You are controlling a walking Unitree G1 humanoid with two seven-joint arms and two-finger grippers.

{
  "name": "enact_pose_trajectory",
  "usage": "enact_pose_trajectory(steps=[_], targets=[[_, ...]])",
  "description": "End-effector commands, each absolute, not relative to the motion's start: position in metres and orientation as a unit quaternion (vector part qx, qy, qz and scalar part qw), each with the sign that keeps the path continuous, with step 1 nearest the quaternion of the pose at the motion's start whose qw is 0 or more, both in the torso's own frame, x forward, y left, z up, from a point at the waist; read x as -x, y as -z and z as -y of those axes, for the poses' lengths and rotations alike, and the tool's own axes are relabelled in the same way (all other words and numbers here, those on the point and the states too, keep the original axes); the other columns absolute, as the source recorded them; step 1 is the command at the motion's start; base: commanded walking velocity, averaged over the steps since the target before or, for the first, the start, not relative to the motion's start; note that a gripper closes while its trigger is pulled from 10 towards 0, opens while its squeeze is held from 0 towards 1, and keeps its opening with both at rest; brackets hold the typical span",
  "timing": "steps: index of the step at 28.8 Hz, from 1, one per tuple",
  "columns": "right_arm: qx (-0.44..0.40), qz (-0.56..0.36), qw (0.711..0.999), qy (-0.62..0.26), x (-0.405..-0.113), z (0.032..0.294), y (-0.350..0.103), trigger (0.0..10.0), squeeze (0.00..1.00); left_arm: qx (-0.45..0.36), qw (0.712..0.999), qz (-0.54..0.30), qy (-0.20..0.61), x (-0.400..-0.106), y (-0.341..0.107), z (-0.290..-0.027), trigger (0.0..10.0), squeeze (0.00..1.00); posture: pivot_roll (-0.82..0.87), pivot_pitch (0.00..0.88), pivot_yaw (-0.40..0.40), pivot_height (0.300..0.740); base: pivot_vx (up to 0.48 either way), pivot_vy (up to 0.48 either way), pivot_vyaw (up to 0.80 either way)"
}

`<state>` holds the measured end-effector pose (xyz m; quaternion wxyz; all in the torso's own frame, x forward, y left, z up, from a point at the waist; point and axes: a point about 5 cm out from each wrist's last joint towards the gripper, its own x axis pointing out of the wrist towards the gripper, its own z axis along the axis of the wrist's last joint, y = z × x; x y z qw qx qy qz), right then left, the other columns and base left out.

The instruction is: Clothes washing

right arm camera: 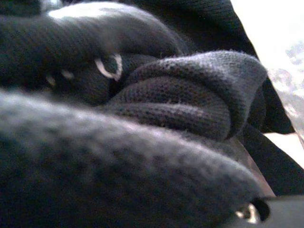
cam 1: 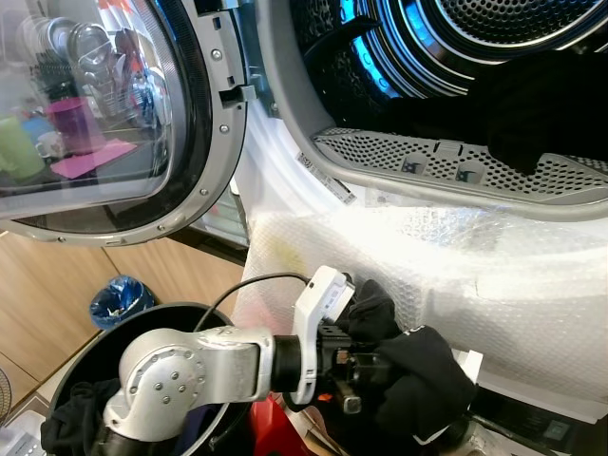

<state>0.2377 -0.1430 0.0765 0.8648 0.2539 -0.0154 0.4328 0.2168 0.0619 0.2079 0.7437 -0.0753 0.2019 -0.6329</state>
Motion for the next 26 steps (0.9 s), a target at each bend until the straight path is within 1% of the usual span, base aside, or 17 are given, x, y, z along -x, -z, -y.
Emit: enact_pose_trajectory(steps=[1,4,6,8,9,10,11,13,15,16,18,19,20,21,23,25,26], targets=[[-0.253,0.053,0.849,-0.461,-0.238,0.14,-0.092,0.0,0.0,0.049,0.748,-0.2,0.631,-0.215,-0.205,-0.077,10.0,1.0,0.03,0.004,0.172,0.74,0.0,0.0,0.0],[-0.248,0.049,0.842,-0.476,-0.233,0.142,-0.091,0.0,0.0,0.008,0.758,-0.205,0.619,-0.216,-0.202,-0.092,10.0,1.0,0.04,0.008,0.172,0.74,0.0,0.0,0.0],[-0.245,0.046,0.836,-0.489,-0.23,0.143,-0.092,0.0,0.0,0.003,0.756,-0.205,0.621,-0.214,-0.202,-0.102,10.0,1.0,0.04,0.016,0.174,0.74,0.0,0.0,0.0],[-0.24,0.046,0.834,-0.495,-0.23,0.145,-0.093,0.0,0.0,-0.006,0.762,-0.197,0.616,-0.215,-0.205,-0.112,10.0,1.0,0.04,0.016,0.174,0.74,0.0,0.0,0.0],[-0.238,0.047,0.832,-0.499,-0.23,0.146,-0.095,0.0,0.0,-0.01,0.771,-0.196,0.606,-0.218,-0.207,-0.118,10.0,1.0,0.04,0.016,0.174,0.74,0.0,0.0,0.0],[-0.235,0.05,0.828,-0.507,-0.229,0.145,-0.098,0.0,0.0,-0.02,0.785,-0.192,0.588,-0.22,-0.209,-0.13,10.0,1.0,0.05,0.02,0.177,0.74,0.0,0.0,0.0],[-0.234,0.051,0.824,-0.514,-0.228,0.145,-0.099,0.0,0.0,-0.025,0.797,-0.186,0.573,-0.224,-0.21,-0.136,10.0,1.0,0.05,0.024,0.175,0.74,0.0,0.0,0.0],[-0.235,0.053,0.817,-0.524,-0.227,0.142,-0.101,0.0,0.0,-0.028,0.813,-0.177,0.554,-0.229,-0.21,-0.142,10.0,1.0,0.06,0.024,0.175,0.74,0.0,0.0,0.0],[-0.236,0.054,0.813,-0.529,-0.227,0.141,-0.102,0.0,0.0,-0.029,0.817,-0.174,0.548,-0.23,-0.21,-0.144,10.0,1.0,0.06,0.024,0.175,0.74,0.0,0.0,0.0],[-0.238,0.055,0.802,-0.546,-0.225,0.134,-0.104,0.0,0.0,0.003,0.843,-0.133,0.522,-0.239,-0.217,-0.145,10.0,1.0,0.06,0.026,0.175,0.74,0.0,0.0,0.0],[-0.238,0.055,0.798,-0.551,-0.224,0.131,-0.105,0.0,0.0,0.019,0.847,-0.118,0.518,-0.241,-0.22,-0.145,10.0,1.0,0.06,0.026,0.175,0.74,0.0,0.0,0.0],[-0.238,0.057,0.794,-0.557,-0.223,0.129,-0.106,0.0,0.0,0.047,0.838,-0.099,0.534,-0.238,-0.226,-0.145,10.0,0.37,0.06,0.025,0.174,0.74,0.0,0.0,0.0],[-0.238,0.058,0.791,-0.56,-0.223,0.127,-0.107,0.0,0.0,0.063,0.829,-0.089,0.549,-0.235,-0.23,-0.145,10.0,0.0,0.06,0.025,0.174,0.74,0.0,0.0,0.0],[-0.24,0.06,0.789,-0.562,-0.223,0.126,-0.108,0.0,0.0,0.084,0.819,-0.082,0.562,-0.232,-0.233,-0.147,10.0,0.0,0.06,0.025,0.169,0.74,0.0,0.0,0.0],[-0.242,0.061,0.788,-0.563,-0.223,0.124,-0.109,0.0,0.0,0.095,0.813,-0.078,0.569,-0.231,-0.235,-0.149,10.0,0.0,0.06,0.026,0.17,0.74,0.0,0.0,0.0],[-0.244,0.059,0.784,-0.568,-0.222,0.122,-0.108,0.0,0.0,0.085,0.809,-0.079,0.576,-0.228,-0.235,-0.151,10.0,0.0,0.06,0.026,0.168,0.74,0.0,0.0,0.0],[-0.245,0.055,0.78,-0.573,-0.222,0.12,-0.106,0.0,0.0,0.065,0.794,-0.082,0.599,-0.221,-0.235,-0.151,10.0,0.0,0.07,0.024,0.166,0.74,0.0,0.0,0.0]])
